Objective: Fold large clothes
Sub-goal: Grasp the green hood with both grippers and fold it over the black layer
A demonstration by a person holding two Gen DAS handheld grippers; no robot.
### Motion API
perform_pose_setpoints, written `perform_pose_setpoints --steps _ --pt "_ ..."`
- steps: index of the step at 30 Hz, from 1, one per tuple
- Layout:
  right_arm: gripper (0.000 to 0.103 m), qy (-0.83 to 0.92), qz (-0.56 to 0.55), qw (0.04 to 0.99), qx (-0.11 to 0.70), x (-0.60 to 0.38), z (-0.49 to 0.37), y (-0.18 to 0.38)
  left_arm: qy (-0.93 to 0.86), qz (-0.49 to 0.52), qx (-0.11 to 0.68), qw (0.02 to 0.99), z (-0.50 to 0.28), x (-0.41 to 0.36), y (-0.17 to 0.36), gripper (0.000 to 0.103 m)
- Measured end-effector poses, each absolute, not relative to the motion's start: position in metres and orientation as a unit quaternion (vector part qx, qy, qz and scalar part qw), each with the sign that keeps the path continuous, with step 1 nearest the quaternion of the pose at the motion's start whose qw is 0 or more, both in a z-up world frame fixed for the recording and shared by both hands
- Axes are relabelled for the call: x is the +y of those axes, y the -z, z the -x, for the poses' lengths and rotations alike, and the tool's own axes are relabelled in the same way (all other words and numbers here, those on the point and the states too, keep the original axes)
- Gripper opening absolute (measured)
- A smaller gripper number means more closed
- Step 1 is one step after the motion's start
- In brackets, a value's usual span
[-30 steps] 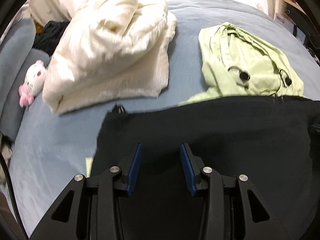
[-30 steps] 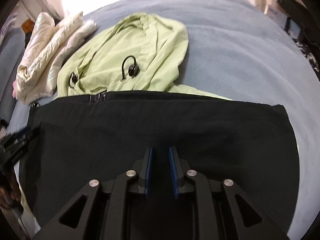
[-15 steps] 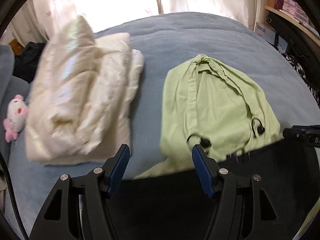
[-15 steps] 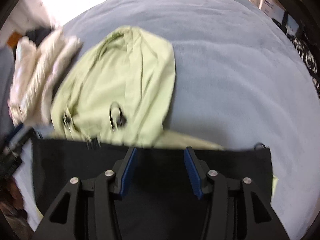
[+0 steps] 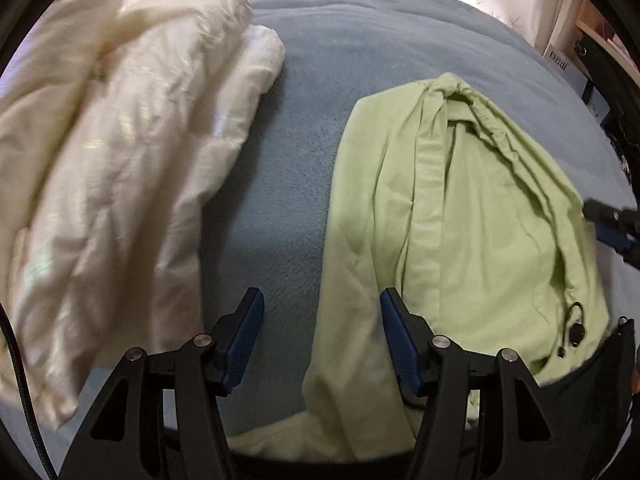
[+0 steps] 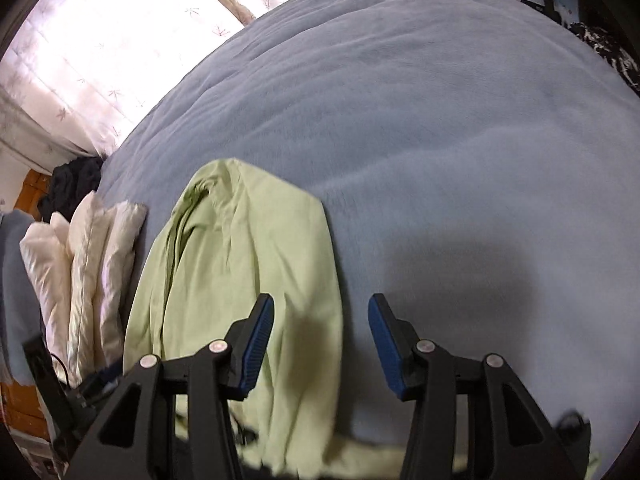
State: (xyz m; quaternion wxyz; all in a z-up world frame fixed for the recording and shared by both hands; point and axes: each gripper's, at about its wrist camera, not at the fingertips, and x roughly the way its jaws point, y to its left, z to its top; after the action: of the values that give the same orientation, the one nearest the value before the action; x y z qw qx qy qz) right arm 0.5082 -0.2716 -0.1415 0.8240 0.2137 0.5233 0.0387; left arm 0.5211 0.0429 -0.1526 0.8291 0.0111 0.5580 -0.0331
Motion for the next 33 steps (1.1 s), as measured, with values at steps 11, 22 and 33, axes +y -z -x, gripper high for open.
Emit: perform_pose_setpoints --steps 11,22,33 --pt "0.011 -0.056 -0.179 0.841 0.507 -0.24 -0.534 0.159 0.057 0.004 0.551 0.833 -0.541 0.031 0.157 0.005" --pt "0.006 -0.213 -0.152 0.89 0.374 -0.215 -0.424 0.048 0.073 0.044 0.437 0.895 -0.451 0.064 0.078 0.001" --pt "0.039 -0.214 -0.064 0.874 0.432 -0.217 -0.247 0.057 0.082 0.064 0.472 0.875 -0.313 0.137 0.086 0.002"
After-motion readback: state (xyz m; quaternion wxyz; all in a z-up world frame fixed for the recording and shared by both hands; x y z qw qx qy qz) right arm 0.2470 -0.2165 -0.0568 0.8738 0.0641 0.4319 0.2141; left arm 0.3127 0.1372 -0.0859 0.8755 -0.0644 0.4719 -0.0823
